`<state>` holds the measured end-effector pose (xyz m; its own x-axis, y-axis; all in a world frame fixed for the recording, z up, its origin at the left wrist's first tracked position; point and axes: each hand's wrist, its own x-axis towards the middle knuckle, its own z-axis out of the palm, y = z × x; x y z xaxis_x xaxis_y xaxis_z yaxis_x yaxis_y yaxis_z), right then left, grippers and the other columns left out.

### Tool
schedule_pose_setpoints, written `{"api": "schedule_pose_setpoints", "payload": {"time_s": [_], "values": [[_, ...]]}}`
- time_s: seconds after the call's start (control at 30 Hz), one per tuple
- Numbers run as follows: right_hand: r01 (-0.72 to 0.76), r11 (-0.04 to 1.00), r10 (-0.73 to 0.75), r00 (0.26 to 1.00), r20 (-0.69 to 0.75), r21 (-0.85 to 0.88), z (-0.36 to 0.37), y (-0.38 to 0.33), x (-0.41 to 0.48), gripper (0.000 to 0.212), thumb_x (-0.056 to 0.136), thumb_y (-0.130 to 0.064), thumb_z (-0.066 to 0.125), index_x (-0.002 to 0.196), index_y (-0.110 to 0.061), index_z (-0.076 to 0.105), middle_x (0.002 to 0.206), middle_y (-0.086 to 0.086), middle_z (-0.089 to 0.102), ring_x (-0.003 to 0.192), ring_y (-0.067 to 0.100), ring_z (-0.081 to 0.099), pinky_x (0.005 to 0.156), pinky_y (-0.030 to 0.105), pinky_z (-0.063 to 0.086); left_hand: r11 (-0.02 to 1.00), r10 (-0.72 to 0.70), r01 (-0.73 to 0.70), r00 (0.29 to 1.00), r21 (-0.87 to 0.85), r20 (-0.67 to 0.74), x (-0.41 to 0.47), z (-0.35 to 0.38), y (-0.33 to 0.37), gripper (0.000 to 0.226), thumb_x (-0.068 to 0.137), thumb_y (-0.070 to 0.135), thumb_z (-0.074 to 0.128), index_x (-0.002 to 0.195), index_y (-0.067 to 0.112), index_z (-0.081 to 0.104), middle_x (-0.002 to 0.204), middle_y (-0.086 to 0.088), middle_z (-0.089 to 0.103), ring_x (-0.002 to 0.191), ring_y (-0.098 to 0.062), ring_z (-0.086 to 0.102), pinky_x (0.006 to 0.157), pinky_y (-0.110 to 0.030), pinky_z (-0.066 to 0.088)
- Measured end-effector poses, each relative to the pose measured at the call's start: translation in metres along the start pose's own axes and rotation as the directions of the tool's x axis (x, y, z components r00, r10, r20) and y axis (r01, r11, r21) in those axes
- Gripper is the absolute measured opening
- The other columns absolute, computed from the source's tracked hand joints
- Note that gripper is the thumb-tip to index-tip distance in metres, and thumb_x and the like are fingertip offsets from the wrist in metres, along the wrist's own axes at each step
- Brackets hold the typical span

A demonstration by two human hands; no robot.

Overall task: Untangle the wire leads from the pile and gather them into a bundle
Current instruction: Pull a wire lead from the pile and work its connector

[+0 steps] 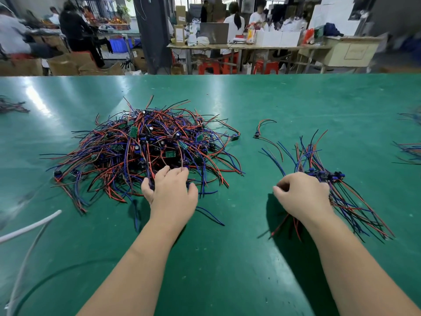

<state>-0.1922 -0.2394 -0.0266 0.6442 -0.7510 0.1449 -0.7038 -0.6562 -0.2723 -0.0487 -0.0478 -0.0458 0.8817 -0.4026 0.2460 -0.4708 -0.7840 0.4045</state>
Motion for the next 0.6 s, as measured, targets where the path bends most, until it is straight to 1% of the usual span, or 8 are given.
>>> {"api": "schedule_pose_setpoints", "payload": {"time_s": [0.1,0.2,0.27,0.33,0.37,0.43,0.53,0.6], "values": [[-0.021,1.000,0.021,0.998,-0.056,0.002,-0.001,0.003,0.002,0.018,0.089,-0.028,0.053,0.083,-0.023,0.070,0.085,-0.004,0.068,0.089,0.024,0.060,0.085,0.036,0.029,0.975,-0.028,-0.005,0.988,-0.221,-0.149,0.001,-0.007,0.003,0.031,0.093,0.024,0.048,0.120,0.027,0.063,0.125,0.011,0.060,0.126,-0.011,0.042,0.106,-0.045,0.018],[0.137,0.939,-0.072,0.975,-0.210,0.316,0.000,0.000,0.000,0.017,0.090,-0.021,0.057,0.084,-0.015,0.071,0.083,-0.001,0.070,0.076,0.018,0.060,0.074,0.029,0.043,0.873,0.103,-0.247,0.936,-0.420,-0.337,-0.005,-0.021,0.013,0.028,0.087,0.016,0.052,0.107,0.022,0.071,0.109,0.007,0.068,0.111,-0.016,0.055,0.099,-0.041,0.036],[0.134,0.769,-0.064,0.989,-0.133,0.625,0.000,-0.010,-0.002,0.024,0.095,-0.028,0.053,0.085,-0.016,0.071,0.078,0.002,0.071,0.061,0.016,0.059,0.061,0.028,0.044,0.804,0.286,-0.461,0.854,-0.376,-0.434,-0.012,-0.026,0.020,0.027,0.083,0.011,0.053,0.101,0.015,0.073,0.103,0.004,0.070,0.105,-0.020,0.059,0.094,-0.044,0.044],[-0.040,0.434,-0.082,0.993,0.084,0.900,-0.003,-0.022,-0.006,0.032,0.097,-0.039,0.044,0.096,-0.019,0.068,0.085,0.005,0.073,0.057,0.016,0.058,0.056,0.027,0.040,0.732,0.442,-0.612,0.761,-0.300,-0.475,-0.020,-0.025,0.029,0.029,0.081,0.011,0.052,0.099,0.013,0.074,0.102,0.005,0.071,0.103,-0.018,0.060,0.095,-0.039,0.044],[-0.159,0.256,-0.128,0.972,0.197,0.953,-0.005,-0.027,-0.007,0.038,0.094,-0.046,0.042,0.104,-0.018,0.065,0.089,0.007,0.074,0.058,0.016,0.058,0.056,0.026,0.038,0.685,0.500,-0.667,0.724,-0.295,-0.476,-0.024,-0.024,0.033,0.029,0.079,0.011,0.052,0.098,0.014,0.074,0.102,0.005,0.071,0.102,-0.018,0.060,0.096,-0.036,0.043],[-0.333,0.019,-0.231,0.916,0.329,0.943,-0.007,-0.032,-0.007,0.052,0.081,-0.053,0.043,0.113,-0.015,0.057,0.091,0.011,0.073,0.061,0.016,0.059,0.056,0.025,0.038,0.589,0.602,-0.747,0.660,-0.307,-0.450,-0.033,-0.021,0.042,0.030,0.077,0.011,0.053,0.097,0.014,0.075,0.104,0.006,0.071,0.102,-0.017,0.060,0.096,-0.033,0.043],[-0.394,-0.144,-0.318,0.887,0.335,0.908,-0.009,-0.031,-0.010,0.044,0.077,-0.034,0.055,0.113,-0.007,0.058,0.089,0.017,0.070,0.063,0.019,0.060,0.057,0.025,0.048,0.494,0.724,-0.803,0.592,-0.334,-0.354,-0.046,-0.013,0.053,0.027,0.072,0.013,0.056,0.088,0.017,0.076,0.101,0.008,0.072,0.101,-0.016,0.062,0.093,-0.036,0.046],[-0.365,-0.125,-0.336,0.890,0.307,0.922,-0.009,-0.030,-0.013,0.035,0.073,-0.013,0.062,0.107,-0.004,0.063,0.087,0.016,0.072,0.062,0.017,0.064,0.057,0.021,0.051,0.465,0.762,-0.798,0.582,-0.383,-0.286,-0.050,-0.008,0.056,0.020,0.067,0.012,0.055,0.072,0.018,0.074,0.091,0.009,0.073,0.097,-0.016,0.063,0.088,-0.039,0.047]]}}
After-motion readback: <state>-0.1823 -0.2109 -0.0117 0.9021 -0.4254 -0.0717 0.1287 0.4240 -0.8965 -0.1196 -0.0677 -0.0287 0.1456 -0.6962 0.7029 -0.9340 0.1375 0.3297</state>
